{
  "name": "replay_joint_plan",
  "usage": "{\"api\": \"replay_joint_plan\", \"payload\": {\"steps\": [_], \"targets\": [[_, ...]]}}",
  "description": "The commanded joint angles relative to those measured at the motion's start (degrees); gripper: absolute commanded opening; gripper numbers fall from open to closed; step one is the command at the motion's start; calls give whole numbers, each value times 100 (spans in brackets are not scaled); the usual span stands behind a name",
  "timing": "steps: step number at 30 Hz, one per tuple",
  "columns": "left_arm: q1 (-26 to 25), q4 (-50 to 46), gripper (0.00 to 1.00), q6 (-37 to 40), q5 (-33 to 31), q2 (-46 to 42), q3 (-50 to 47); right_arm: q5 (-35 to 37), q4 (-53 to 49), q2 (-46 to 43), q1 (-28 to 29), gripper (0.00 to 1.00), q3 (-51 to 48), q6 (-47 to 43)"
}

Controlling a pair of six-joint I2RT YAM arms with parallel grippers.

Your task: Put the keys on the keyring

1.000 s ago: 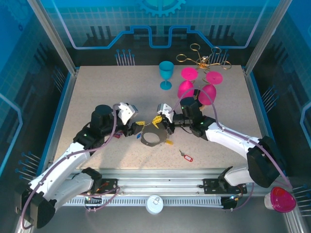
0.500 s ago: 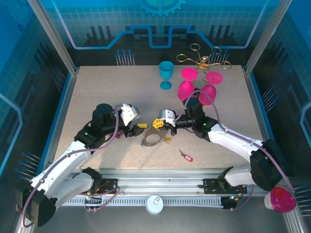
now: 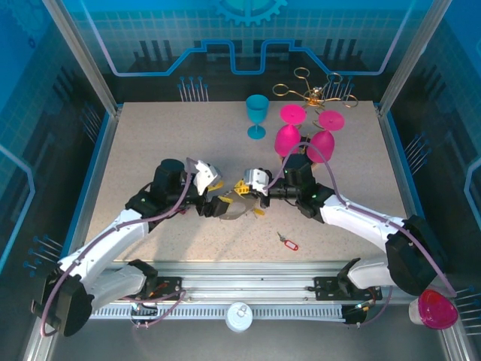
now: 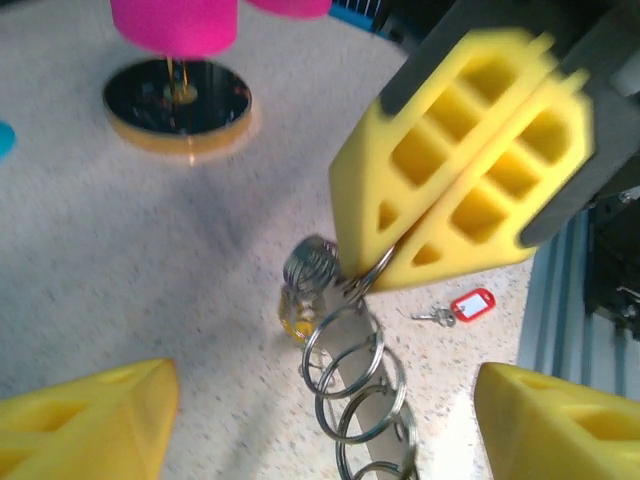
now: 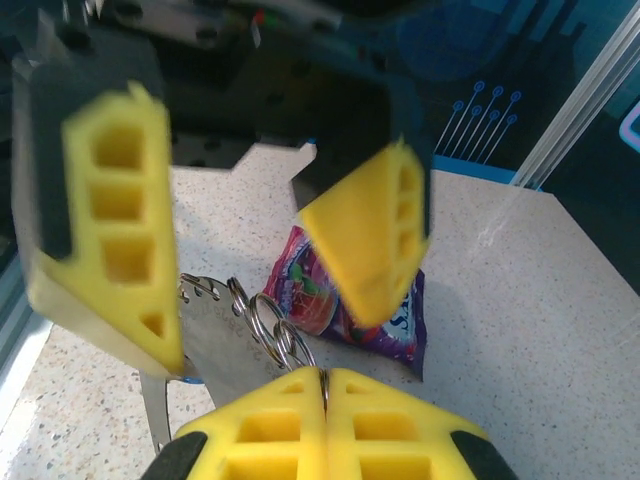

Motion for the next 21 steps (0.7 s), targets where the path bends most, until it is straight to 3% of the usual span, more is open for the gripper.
{"api": "replay_joint_plan", "payload": {"steps": [1,11,13,17,19,21], "targets": [[-54,-217,62,51,244,39,160,157,405,-52,90,0,27,172],[-197,-100,3,471,-109,-64,146,373,426,-122,208,0,63,588],[-306,51,0,705,-461,-204,52,371,314,-188,189,2,58,722],[-641,580,0,1387,-1361,-571,-228,287,8,-438,47,40,75,1339],[-783,852,0,1846,-1643,-710,-392,118,-165,-614,-121,46,76,1829],[-908,1156,0,2253,-1794,-839,-579,71,-483,-786,-342,47,76,2435]]}}
